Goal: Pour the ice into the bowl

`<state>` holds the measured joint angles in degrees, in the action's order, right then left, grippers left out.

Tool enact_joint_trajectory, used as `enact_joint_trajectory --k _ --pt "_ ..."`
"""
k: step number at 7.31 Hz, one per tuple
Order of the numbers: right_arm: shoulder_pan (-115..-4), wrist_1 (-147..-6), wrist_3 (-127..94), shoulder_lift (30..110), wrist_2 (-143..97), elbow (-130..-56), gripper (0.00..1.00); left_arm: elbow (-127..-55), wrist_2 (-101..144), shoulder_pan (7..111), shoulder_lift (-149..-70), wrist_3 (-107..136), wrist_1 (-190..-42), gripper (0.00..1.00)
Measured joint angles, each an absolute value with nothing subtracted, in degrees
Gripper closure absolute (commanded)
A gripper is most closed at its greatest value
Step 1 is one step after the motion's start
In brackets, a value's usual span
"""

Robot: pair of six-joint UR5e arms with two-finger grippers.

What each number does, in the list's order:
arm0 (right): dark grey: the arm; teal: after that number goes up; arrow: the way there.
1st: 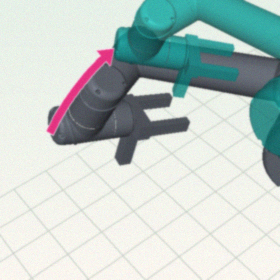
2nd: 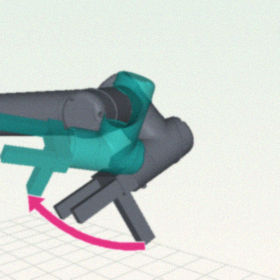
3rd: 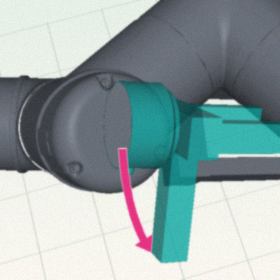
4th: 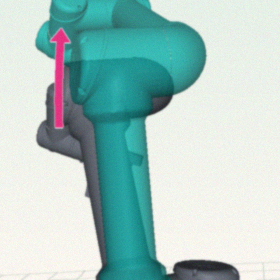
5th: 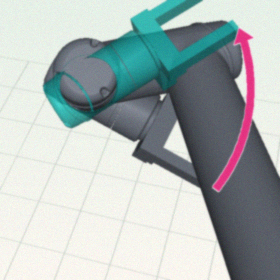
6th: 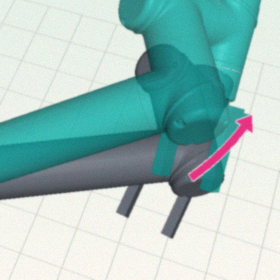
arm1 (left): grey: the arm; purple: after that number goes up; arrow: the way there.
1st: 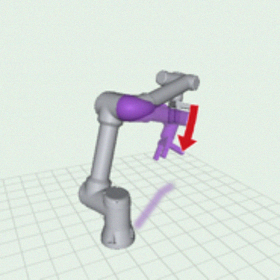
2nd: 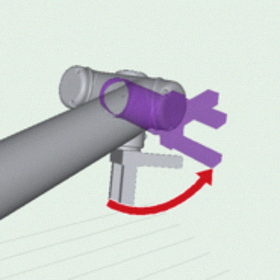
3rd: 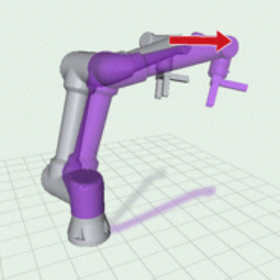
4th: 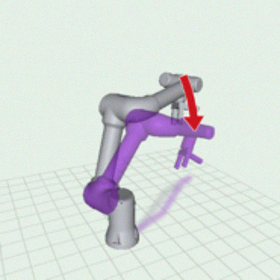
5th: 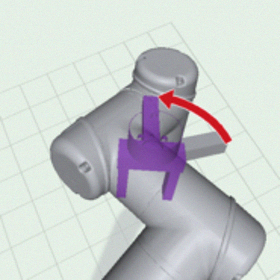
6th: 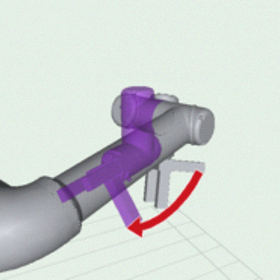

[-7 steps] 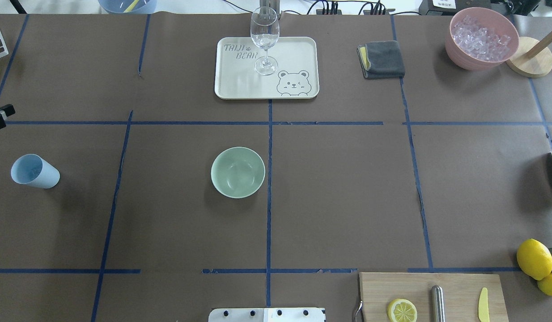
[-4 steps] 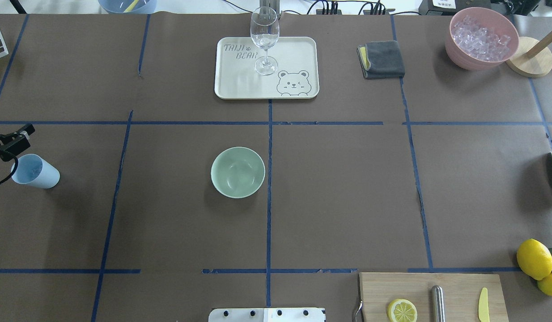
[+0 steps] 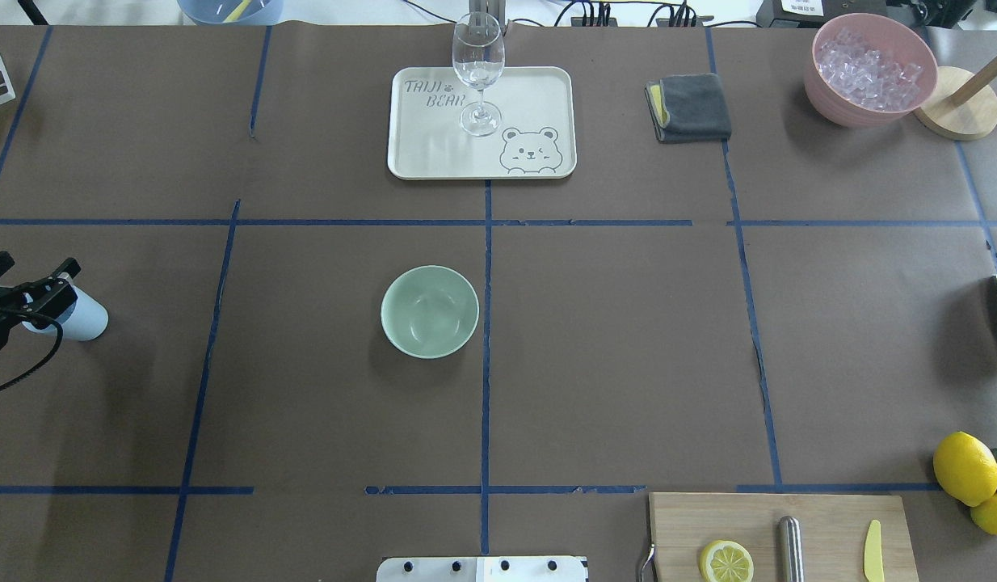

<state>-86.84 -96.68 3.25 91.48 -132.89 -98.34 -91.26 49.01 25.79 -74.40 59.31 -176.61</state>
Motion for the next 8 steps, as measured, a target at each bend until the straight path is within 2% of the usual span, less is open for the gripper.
enact_joint_trajectory --k 8 --pt "-86.83 -96.68 3.34 91.58 -132.81 -98.26 0.0 -88.07 41.07 19.66 -74.36 61.58 -176.85 0.0"
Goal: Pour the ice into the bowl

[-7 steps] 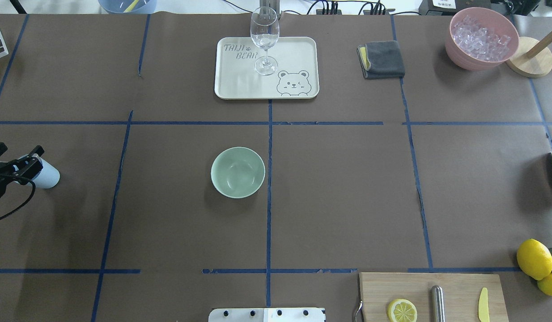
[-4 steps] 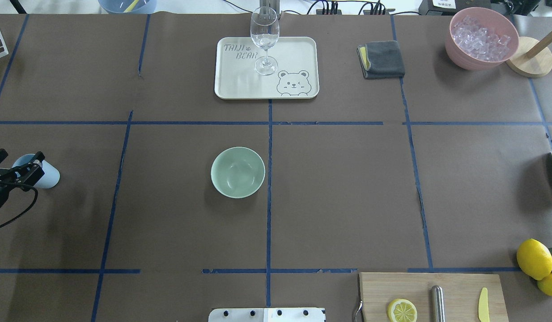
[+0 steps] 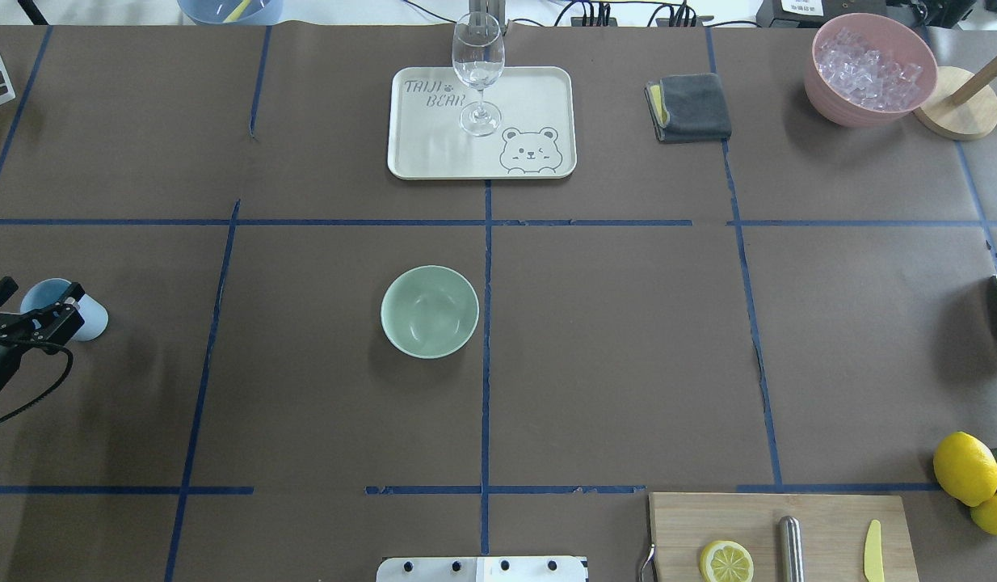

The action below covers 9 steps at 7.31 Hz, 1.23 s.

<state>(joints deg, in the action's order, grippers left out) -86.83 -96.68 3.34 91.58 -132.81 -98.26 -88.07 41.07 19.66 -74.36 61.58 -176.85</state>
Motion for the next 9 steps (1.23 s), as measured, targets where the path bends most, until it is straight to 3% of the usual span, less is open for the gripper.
enact_joint_trajectory --k 9 --pt "-86.86 -96.68 3.3 91.44 -132.71 -98.26 0.0 -83.62 38.67 16.47 -75.06 65.52 -177.01 0.0"
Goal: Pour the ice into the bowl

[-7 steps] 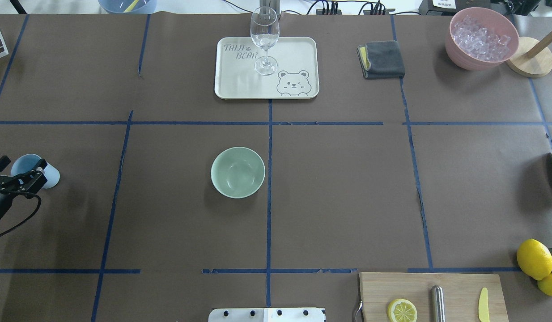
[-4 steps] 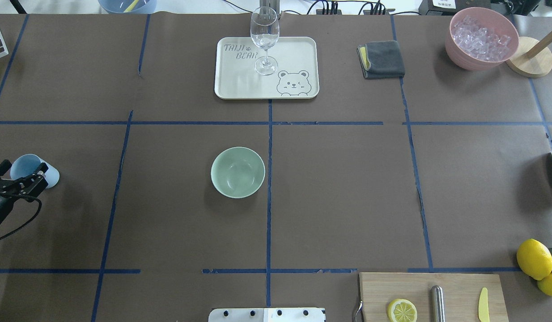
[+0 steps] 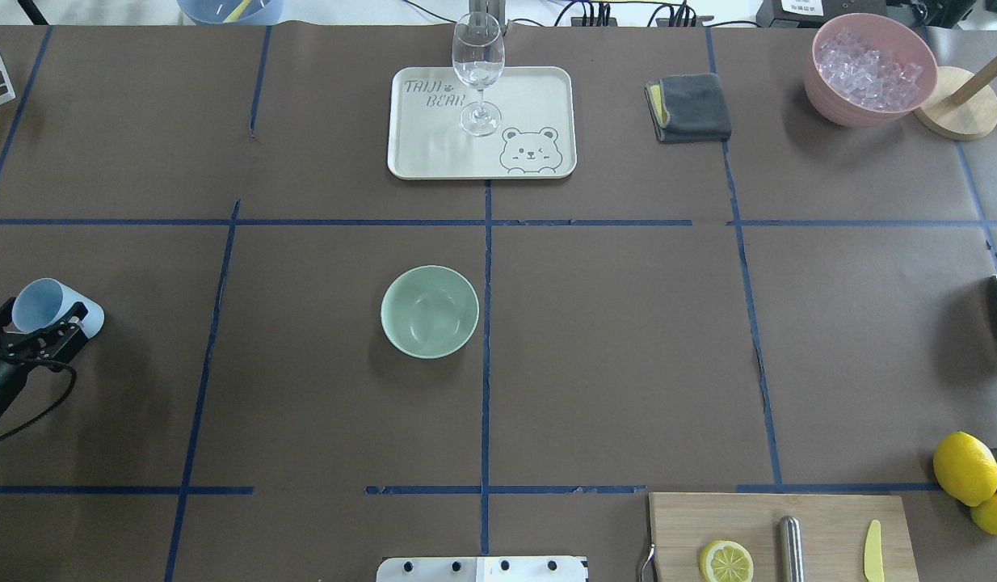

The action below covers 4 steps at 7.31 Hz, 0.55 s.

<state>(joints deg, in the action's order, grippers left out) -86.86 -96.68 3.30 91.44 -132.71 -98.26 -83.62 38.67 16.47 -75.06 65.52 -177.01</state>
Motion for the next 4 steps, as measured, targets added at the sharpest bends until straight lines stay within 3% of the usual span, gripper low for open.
enact_joint_trajectory --k 4 --pt "-86.92 -96.68 3.31 91.38 -132.63 -98.26 0.0 -82.09 36.07 15.73 -77.83 65.91 -176.93 0.0"
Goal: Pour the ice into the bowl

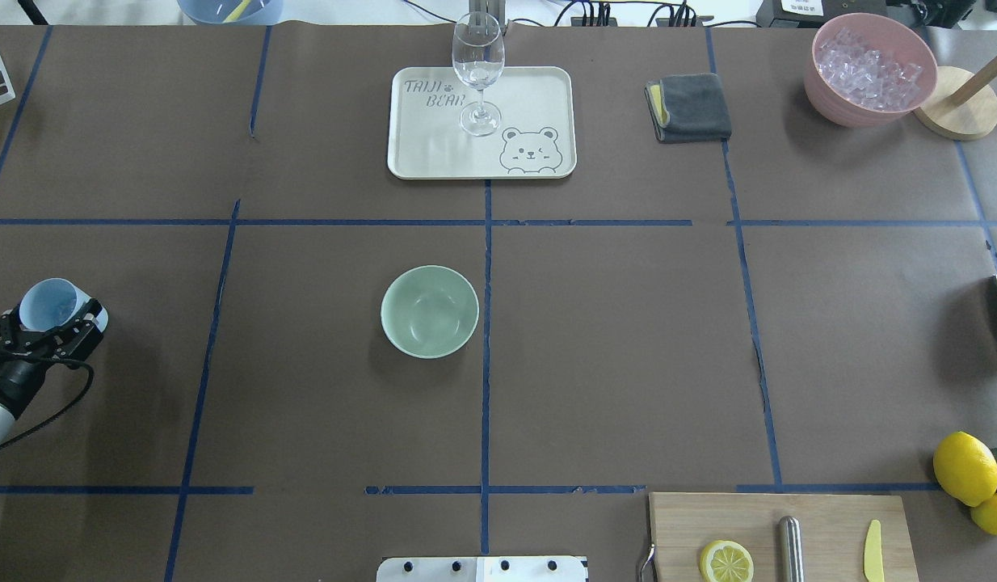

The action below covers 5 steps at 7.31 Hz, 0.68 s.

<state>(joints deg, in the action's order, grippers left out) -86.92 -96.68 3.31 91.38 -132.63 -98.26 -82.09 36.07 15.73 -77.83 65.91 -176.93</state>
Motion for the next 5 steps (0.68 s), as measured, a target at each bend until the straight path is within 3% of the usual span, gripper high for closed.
enact_joint_trajectory --k 5 --pt "-86.92 -96.68 3.33 91.24 -132.54 -98.02 0.0 -78.84 34.25 15.56 -79.7 65.83 -176.98 0.0"
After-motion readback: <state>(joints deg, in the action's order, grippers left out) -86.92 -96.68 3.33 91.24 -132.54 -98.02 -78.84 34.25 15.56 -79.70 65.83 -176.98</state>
